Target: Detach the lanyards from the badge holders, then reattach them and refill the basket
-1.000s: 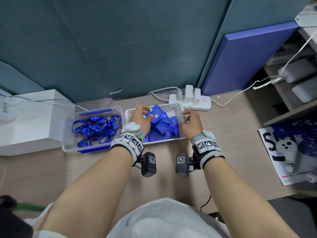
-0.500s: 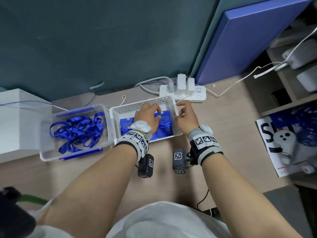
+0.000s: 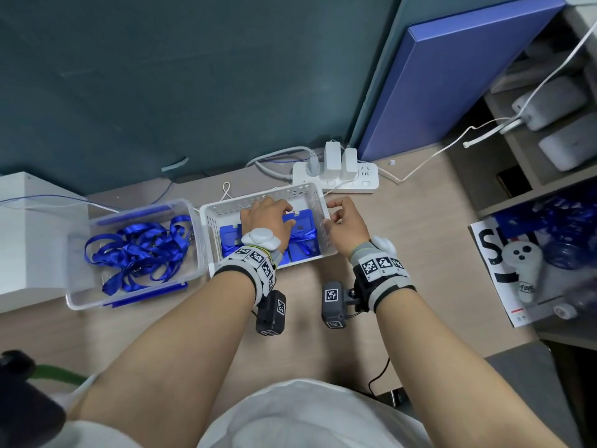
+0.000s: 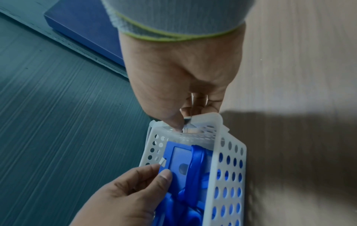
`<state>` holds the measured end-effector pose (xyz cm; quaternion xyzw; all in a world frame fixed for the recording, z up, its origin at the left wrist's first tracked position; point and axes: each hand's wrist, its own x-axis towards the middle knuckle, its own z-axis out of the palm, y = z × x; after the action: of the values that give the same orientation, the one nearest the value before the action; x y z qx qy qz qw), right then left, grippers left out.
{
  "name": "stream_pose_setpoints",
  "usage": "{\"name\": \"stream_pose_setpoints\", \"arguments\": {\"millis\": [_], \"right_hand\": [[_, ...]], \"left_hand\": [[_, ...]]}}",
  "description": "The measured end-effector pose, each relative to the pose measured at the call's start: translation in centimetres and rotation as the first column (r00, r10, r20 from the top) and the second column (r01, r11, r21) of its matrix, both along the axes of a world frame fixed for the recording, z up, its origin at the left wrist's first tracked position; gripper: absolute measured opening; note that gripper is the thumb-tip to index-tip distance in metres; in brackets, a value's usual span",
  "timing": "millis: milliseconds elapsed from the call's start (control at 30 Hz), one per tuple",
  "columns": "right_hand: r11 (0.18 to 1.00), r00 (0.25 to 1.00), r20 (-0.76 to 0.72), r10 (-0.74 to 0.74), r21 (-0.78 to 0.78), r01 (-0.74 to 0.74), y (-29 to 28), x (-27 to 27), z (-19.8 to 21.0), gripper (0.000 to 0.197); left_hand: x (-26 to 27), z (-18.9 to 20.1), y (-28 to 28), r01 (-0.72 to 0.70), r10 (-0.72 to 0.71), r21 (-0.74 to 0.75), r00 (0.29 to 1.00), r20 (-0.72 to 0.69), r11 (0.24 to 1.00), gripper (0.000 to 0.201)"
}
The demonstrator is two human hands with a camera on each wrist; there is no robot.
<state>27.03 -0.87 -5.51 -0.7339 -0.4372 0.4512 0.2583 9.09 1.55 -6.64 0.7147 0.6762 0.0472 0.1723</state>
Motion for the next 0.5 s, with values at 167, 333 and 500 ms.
{"name": "stream_pose_setpoints", "arguments": {"millis": [167,333,500], "right_hand": [[0.999,1.0,0.002,-0.022,-0.042,0.022,0.2,0.3,0.7,0.029],[0.999,0.999,0.018,-0.038,-0.028,0.038,0.3,-0.1,2.4,0.029],[1.0,1.0,0.014,-0.015,0.007,0.015,-0.3,-0.9,5.2,0.02]], "left_hand": [[-0.5,0.2,-0.2,-0.049,0.05,-0.011,0.996,0.069,0.999,0.03],[-1.8,1.8,-0.8,-0.084,0.083,0.0,0.988,0.132,0.996,0.024],[-3.3,4.1,-2.5,-0.193,0.192,-0.017,0.955,0.225,0.981,0.017]]}}
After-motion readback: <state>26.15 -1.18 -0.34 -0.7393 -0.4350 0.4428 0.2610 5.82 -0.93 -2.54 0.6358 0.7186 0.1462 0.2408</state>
